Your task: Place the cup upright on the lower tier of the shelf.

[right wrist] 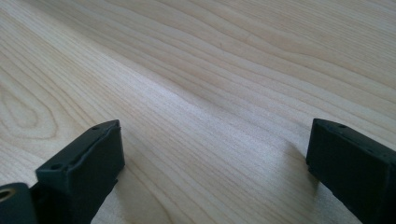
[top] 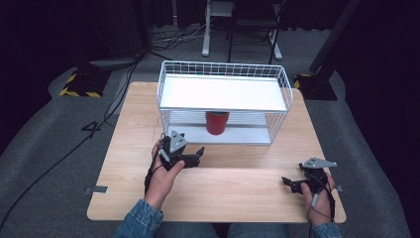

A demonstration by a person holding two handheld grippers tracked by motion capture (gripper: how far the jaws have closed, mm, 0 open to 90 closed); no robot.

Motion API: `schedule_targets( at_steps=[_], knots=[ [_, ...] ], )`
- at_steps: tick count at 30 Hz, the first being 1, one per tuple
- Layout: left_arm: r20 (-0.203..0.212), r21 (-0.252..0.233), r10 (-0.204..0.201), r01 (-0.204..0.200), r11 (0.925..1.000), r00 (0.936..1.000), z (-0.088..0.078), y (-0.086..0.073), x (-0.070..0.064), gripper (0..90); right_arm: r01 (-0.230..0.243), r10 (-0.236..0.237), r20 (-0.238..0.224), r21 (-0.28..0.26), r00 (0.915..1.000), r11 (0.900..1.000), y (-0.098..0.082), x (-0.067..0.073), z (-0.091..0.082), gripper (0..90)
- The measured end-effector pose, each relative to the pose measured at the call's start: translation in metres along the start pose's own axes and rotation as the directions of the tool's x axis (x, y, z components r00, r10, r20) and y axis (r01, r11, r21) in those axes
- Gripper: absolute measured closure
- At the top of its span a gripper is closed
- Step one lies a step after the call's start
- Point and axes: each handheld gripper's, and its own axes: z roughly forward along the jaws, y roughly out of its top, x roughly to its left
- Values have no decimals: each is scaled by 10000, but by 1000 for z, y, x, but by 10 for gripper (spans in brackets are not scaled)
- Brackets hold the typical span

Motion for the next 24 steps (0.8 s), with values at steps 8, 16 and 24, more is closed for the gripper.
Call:
schedule_targets(
  at_steps=[8, 16, 24],
  knots=[
    [-2, 316, 383, -382, 9988, 9993, -33, -14, 5, 150, -62, 61, 49, 64, 10000, 10000, 1, 0, 1, 19],
    [-1, 953, 571, -568, 9938, 9984, -55, -31, 14, 151, -67, 66, 55, 88, 10000, 9999, 1, 0, 2, 17],
    [44, 1479, 231, -234, 9887, 9997, -65, -57, 33, 151, -34, 34, 41, 77, 10000, 10000, 1, 0, 2, 17]
  ],
)
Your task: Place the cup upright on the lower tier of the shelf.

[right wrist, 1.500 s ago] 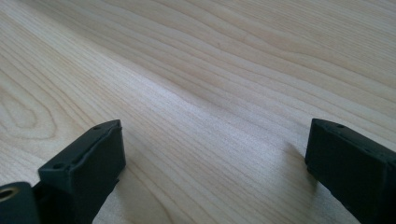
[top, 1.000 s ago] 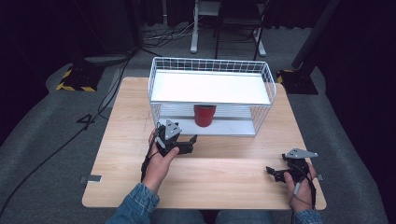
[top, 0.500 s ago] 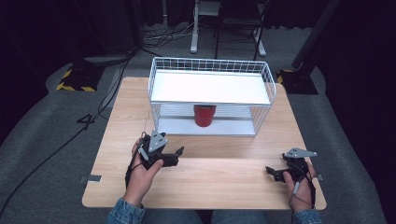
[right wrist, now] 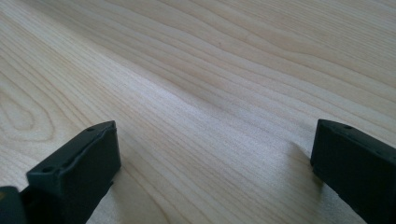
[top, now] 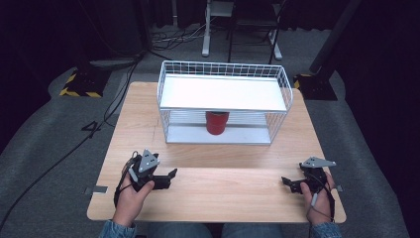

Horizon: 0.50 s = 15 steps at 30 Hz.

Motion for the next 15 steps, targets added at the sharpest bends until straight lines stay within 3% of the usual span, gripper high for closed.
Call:
schedule_targets(
  at_steps=[3, 10, 15],
  knots=[
    [184, 364, -176, 169, 9992, 9997, 0, -8, 6, 152, 44, -44, -6, -3, 10000, 10000, 0, 0, 0, 17],
    [281, 1180, -79, 45, 9930, 9996, 5, -25, 14, 152, 46, -46, -3, -3, 10000, 10000, 0, 0, 0, 17],
    [176, 1564, -169, 140, 9876, 9997, 8, -36, 19, 153, 30, -30, -9, -19, 10000, 10000, 0, 0, 0, 17]
  ],
)
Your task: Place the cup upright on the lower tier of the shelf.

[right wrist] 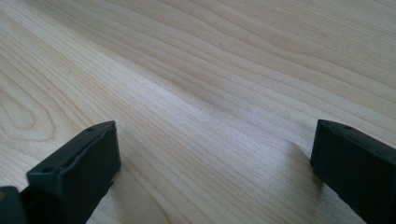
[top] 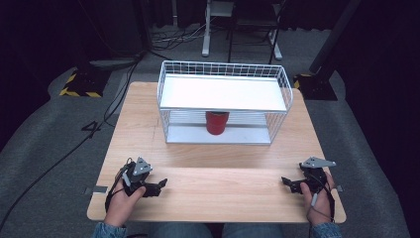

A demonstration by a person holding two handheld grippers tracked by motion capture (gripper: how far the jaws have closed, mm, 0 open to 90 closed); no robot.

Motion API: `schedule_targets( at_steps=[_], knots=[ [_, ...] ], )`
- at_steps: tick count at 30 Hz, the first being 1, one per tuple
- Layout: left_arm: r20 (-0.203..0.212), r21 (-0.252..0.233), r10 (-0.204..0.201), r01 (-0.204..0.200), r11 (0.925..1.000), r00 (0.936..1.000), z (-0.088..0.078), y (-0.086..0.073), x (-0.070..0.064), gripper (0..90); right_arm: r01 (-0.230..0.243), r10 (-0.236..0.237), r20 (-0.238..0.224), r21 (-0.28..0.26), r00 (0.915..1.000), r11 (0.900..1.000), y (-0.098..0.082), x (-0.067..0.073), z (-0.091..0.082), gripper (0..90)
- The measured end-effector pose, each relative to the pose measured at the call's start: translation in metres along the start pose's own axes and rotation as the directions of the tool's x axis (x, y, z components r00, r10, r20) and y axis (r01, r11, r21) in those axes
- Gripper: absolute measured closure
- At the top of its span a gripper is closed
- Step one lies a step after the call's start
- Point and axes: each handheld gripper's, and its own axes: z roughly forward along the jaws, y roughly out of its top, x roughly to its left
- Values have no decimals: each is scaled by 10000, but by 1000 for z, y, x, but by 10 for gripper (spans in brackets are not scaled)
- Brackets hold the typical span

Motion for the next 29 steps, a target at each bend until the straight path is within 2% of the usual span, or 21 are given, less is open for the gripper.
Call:
schedule_targets(
  at_steps=[1, 6, 11, 16, 21, 29],
  knots=[
    [23, 23, -156, 156, 9999, 9999, 1, -2, 0, 153, 12, -12, -7, 3, 10000, 10000, 0, 0, 0, 17],
    [-83, 380, 84, -80, 9992, 9999, 5, -10, 2, 154, 23, -23, -4, 7, 10000, 10000, 0, 0, 0, 17],
    [72, 73, 63, -64, 10000, 10000, 7, -14, 4, 149, 31, -31, -12, 6, 10000, 10000, 0, 0, 0, 17],
    [43, 118, 117, -118, 9999, 9999, 7, -13, 4, 142, 41, -41, 4, 3, 10000, 10000, 0, 0, 0, 17],
    [-77, 152, 19, -18, 9999, 10000, 7, -13, 3, 131, 30, -30, -14, 10, 10000, 10000, 0, 0, 0, 17],
    [-48, 191, -41, 42, 9998, 10000, 8, -12, 3, 116, 26, -26, -62, 35, 10000, 10000, 0, 0, 0, 16]
  ],
)
